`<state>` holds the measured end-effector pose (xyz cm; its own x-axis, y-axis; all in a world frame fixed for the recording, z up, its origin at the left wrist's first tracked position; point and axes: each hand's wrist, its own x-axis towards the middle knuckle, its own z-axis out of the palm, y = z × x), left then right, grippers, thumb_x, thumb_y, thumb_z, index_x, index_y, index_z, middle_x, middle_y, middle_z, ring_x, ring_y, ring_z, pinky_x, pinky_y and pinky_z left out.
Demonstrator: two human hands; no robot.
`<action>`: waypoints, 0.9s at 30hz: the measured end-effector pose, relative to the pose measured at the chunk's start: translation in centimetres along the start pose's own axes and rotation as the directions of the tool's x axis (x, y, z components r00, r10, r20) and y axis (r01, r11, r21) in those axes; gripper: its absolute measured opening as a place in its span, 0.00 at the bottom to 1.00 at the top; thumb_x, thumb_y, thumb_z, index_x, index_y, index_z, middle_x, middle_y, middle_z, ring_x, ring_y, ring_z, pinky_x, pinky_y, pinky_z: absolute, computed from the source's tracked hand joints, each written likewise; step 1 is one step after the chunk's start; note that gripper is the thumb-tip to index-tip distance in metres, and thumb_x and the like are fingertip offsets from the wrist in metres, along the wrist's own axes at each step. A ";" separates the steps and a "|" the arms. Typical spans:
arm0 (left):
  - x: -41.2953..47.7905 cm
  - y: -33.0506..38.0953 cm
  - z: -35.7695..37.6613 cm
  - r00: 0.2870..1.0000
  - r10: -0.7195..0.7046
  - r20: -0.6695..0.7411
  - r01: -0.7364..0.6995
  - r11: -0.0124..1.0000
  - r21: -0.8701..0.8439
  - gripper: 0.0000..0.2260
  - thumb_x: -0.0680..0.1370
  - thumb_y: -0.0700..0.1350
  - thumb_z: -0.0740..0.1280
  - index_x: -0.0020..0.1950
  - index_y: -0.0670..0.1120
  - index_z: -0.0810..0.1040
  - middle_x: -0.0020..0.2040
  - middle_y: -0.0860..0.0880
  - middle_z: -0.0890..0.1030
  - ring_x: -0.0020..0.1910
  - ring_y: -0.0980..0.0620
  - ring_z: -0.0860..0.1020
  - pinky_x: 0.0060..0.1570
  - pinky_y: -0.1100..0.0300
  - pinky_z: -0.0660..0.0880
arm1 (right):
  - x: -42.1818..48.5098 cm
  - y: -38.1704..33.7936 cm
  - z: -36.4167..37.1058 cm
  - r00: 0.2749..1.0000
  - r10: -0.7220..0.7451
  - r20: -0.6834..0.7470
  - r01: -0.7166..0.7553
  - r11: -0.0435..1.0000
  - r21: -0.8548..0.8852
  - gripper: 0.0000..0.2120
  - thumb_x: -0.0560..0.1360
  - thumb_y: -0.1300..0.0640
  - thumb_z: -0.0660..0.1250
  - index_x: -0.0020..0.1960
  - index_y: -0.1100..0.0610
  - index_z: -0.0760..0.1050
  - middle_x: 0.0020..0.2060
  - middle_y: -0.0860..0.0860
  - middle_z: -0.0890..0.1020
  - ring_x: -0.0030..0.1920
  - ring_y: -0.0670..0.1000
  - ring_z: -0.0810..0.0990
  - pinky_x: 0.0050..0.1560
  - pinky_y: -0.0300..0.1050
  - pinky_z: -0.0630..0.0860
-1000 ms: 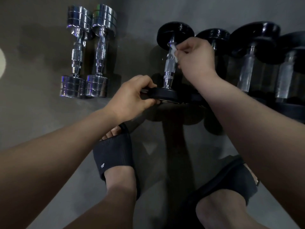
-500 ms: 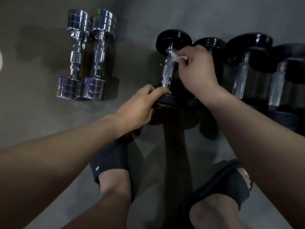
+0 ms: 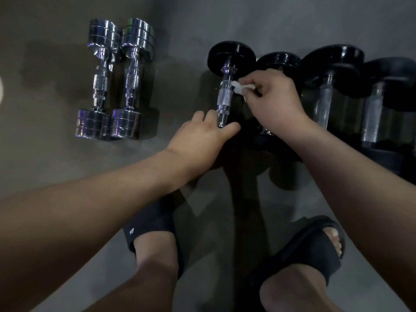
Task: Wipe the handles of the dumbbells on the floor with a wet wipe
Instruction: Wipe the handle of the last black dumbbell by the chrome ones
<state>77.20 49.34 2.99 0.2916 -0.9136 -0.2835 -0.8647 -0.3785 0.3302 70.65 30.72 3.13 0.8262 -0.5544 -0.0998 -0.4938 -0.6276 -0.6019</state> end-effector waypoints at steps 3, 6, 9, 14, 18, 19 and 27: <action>-0.7 -1.8 0.7 0.995 0.043 -0.095 -0.053 0.994 -0.098 0.30 0.71 0.42 0.72 0.71 0.50 0.67 0.52 0.43 0.72 0.50 0.40 0.73 0.46 0.45 0.76 | 1.3 -0.5 1.0 0.999 -0.053 0.004 0.053 0.999 0.011 0.10 0.77 0.55 0.68 0.56 0.51 0.84 0.49 0.48 0.80 0.49 0.44 0.78 0.52 0.28 0.70; -1.3 -3.8 0.9 0.991 0.010 -0.132 -0.053 0.943 -0.327 0.22 0.72 0.40 0.71 0.65 0.45 0.71 0.54 0.45 0.77 0.54 0.43 0.76 0.54 0.51 0.74 | 1.7 -0.8 1.8 0.995 -0.093 0.035 0.092 0.995 0.025 0.08 0.78 0.55 0.69 0.55 0.52 0.84 0.49 0.48 0.79 0.49 0.46 0.78 0.53 0.32 0.73; -1.6 -4.5 0.9 0.986 -0.009 -0.167 -0.064 0.902 -0.426 0.17 0.72 0.39 0.72 0.59 0.43 0.74 0.52 0.47 0.78 0.52 0.48 0.76 0.51 0.60 0.69 | 0.3 -1.2 1.5 0.970 -0.188 0.152 0.190 0.982 0.006 0.07 0.78 0.54 0.69 0.52 0.54 0.85 0.48 0.48 0.79 0.49 0.48 0.79 0.52 0.41 0.75; -1.4 -4.7 0.6 0.981 -0.018 -0.191 -0.071 0.890 -0.450 0.16 0.71 0.40 0.75 0.56 0.44 0.76 0.51 0.47 0.80 0.50 0.47 0.79 0.51 0.52 0.75 | 0.2 -1.1 0.9 0.876 -0.358 0.323 0.387 0.921 -0.030 0.07 0.77 0.57 0.70 0.52 0.55 0.86 0.48 0.51 0.82 0.49 0.49 0.80 0.53 0.41 0.75; -1.5 -4.6 0.7 0.977 -0.053 -0.207 -0.058 0.865 -0.499 0.15 0.71 0.41 0.75 0.56 0.45 0.78 0.52 0.48 0.81 0.51 0.49 0.80 0.52 0.50 0.77 | 2.7 -0.8 1.4 0.984 -0.159 0.076 0.163 0.986 -0.047 0.09 0.78 0.51 0.70 0.53 0.53 0.86 0.45 0.48 0.78 0.46 0.47 0.78 0.47 0.31 0.68; -1.5 -4.5 0.7 0.976 -0.066 -0.207 -0.051 0.857 -0.514 0.16 0.70 0.41 0.75 0.56 0.46 0.78 0.52 0.49 0.81 0.51 0.49 0.80 0.52 0.50 0.77 | 2.6 -0.8 1.5 0.987 -0.144 0.077 0.148 0.987 -0.055 0.08 0.79 0.51 0.70 0.54 0.52 0.85 0.46 0.46 0.77 0.46 0.47 0.78 0.47 0.29 0.67; -1.6 -4.3 1.3 0.960 -0.110 -0.257 -0.061 0.816 -0.574 0.15 0.69 0.38 0.76 0.54 0.44 0.80 0.51 0.48 0.78 0.50 0.51 0.78 0.52 0.51 0.77 | 1.0 -1.9 0.2 0.818 -0.427 0.386 0.488 0.870 -0.071 0.08 0.77 0.58 0.70 0.52 0.56 0.86 0.47 0.54 0.82 0.48 0.54 0.81 0.51 0.44 0.76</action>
<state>79.94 52.61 0.81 0.4799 -0.8740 -0.0766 -0.4889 -0.3389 0.8038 72.49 31.50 4.03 0.9912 0.0255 -0.1299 -0.0456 -0.8554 -0.5159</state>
